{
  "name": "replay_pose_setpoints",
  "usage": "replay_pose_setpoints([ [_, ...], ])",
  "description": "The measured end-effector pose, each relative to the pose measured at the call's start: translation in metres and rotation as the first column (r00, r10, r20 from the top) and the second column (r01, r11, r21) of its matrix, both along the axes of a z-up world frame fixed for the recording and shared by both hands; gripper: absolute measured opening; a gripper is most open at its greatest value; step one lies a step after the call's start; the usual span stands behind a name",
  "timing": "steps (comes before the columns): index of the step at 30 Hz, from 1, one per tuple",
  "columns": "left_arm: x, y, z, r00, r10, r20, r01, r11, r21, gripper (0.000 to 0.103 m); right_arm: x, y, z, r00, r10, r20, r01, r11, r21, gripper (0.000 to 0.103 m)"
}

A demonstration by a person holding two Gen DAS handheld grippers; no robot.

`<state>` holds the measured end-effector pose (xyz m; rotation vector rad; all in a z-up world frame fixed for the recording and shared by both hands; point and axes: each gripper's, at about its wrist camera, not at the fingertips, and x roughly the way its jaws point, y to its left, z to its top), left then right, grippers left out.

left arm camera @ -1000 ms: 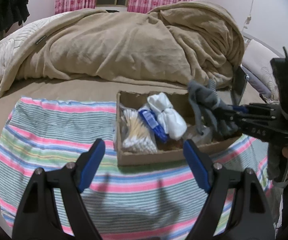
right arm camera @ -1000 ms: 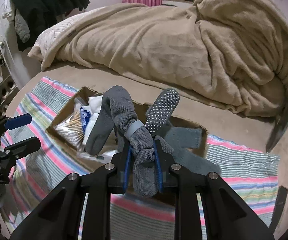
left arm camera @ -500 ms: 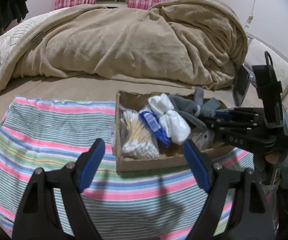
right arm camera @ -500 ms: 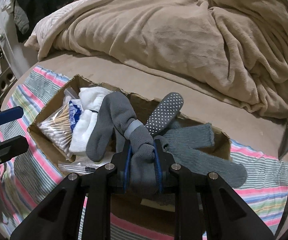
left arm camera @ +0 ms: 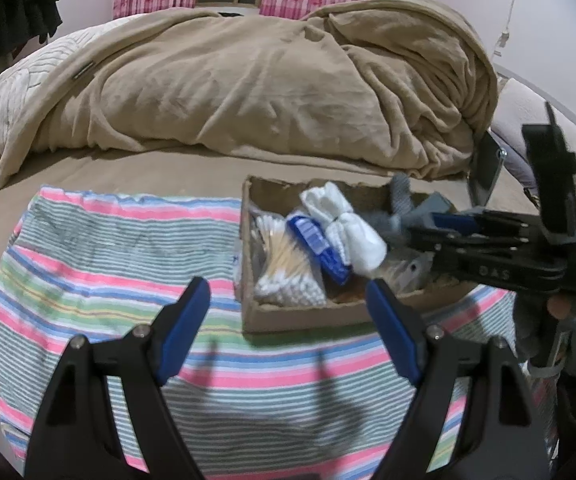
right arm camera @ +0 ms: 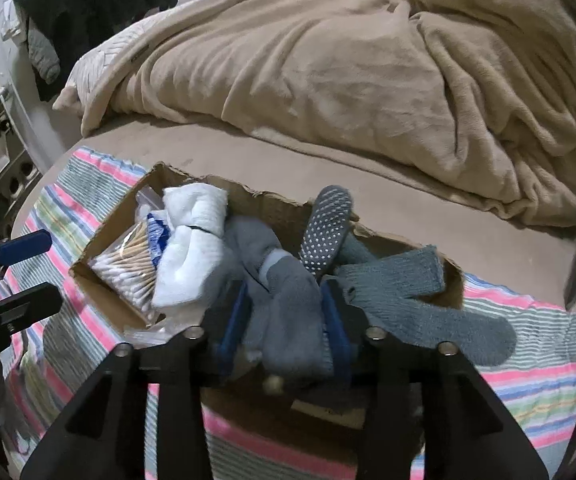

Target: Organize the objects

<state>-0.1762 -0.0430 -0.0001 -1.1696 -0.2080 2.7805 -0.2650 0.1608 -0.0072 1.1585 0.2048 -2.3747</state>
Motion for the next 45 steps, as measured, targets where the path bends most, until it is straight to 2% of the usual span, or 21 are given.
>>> replay_pose_setpoints([
  [2,0.004,0.001,0.003,1.0,-0.005,-0.007,0.005,1.0,0.004,0.082,0.008,0.003,0.006,1.0,-0.006,-0.015,0.006,1.0,0.007,0.053],
  [13,0.028,0.011,0.015,1.0,-0.017,-0.024,0.017,1.0,0.013,0.082,0.05,0.023,0.029,0.997,-0.038,-0.063,0.037,0.999,-0.012,0.053],
  [23,0.056,0.021,0.02,1.0,-0.014,-0.024,0.015,0.999,0.03,0.082,0.091,0.029,0.038,0.996,-0.064,-0.065,0.061,0.997,-0.049,0.054],
  [24,0.06,0.021,0.021,1.0,-0.011,-0.028,0.012,0.999,0.031,0.082,0.094,0.029,0.039,0.995,-0.068,-0.068,0.065,0.997,-0.051,0.055],
  [26,0.067,0.022,0.023,0.999,-0.002,-0.033,0.002,1.0,0.028,0.082,0.103,0.029,0.041,0.994,-0.075,-0.076,0.071,0.996,-0.055,0.065],
  [28,0.073,0.022,0.024,0.999,0.005,-0.035,-0.004,1.0,0.026,0.082,0.111,0.03,0.041,0.993,-0.081,-0.084,0.076,0.995,-0.058,0.068],
  [36,0.098,0.026,0.019,0.999,0.045,-0.015,-0.045,0.999,0.018,0.082,0.146,0.039,0.036,0.988,-0.134,-0.08,0.126,0.987,-0.102,0.069],
  [41,0.119,0.032,0.014,0.998,0.061,-0.03,-0.062,0.998,-0.003,0.083,0.168,0.042,0.03,0.983,-0.163,-0.084,0.153,0.982,-0.111,0.069],
  [45,0.131,0.037,0.011,0.997,0.069,-0.044,-0.07,0.997,-0.027,0.09,0.182,0.042,0.029,0.979,-0.171,-0.111,0.161,0.983,-0.089,0.069],
])
